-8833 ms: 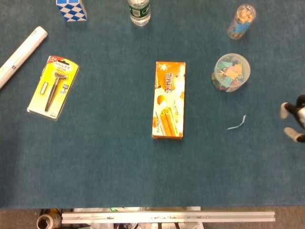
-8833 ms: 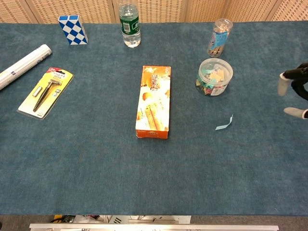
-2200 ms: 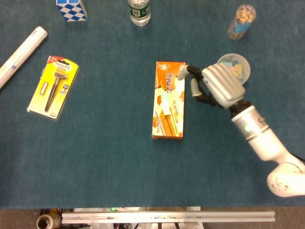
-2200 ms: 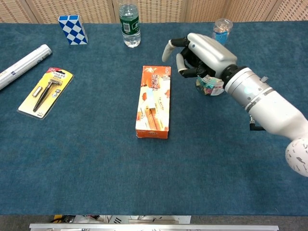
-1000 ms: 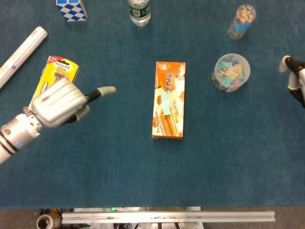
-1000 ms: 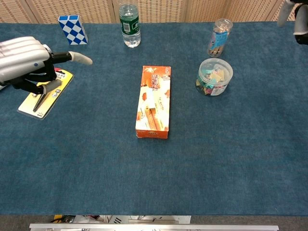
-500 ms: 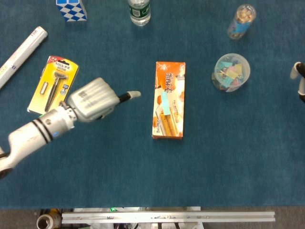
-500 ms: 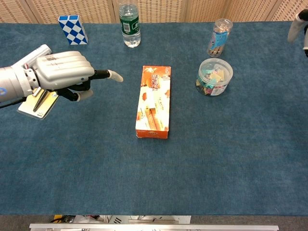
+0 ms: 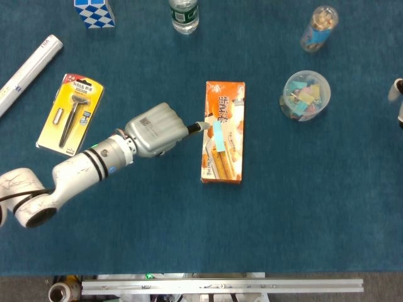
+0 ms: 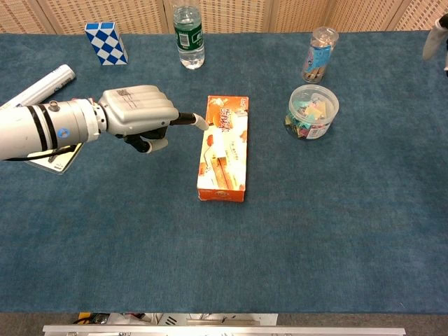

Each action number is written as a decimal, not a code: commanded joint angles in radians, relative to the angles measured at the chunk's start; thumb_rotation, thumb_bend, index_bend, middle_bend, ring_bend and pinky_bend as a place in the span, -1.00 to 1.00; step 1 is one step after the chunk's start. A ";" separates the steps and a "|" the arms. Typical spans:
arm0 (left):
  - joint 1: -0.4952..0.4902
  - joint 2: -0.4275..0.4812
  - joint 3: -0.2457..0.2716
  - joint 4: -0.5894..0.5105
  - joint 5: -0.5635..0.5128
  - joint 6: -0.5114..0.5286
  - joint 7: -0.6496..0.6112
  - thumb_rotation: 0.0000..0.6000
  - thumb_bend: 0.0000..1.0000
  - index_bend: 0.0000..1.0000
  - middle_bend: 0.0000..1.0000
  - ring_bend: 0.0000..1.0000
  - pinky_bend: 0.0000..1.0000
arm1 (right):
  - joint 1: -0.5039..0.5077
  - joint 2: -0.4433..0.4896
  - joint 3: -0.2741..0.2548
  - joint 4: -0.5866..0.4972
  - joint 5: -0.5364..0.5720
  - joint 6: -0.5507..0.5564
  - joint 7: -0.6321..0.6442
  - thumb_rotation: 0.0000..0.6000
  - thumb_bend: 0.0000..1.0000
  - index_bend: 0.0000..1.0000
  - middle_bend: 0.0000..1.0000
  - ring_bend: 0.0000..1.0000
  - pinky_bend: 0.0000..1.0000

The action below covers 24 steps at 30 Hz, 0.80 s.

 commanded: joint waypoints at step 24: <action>-0.066 -0.074 0.011 0.030 -0.223 -0.062 0.182 1.00 0.36 -0.74 0.98 1.00 1.00 | -0.029 0.006 0.020 0.039 -0.012 0.025 0.088 1.00 0.60 0.09 0.64 0.87 1.00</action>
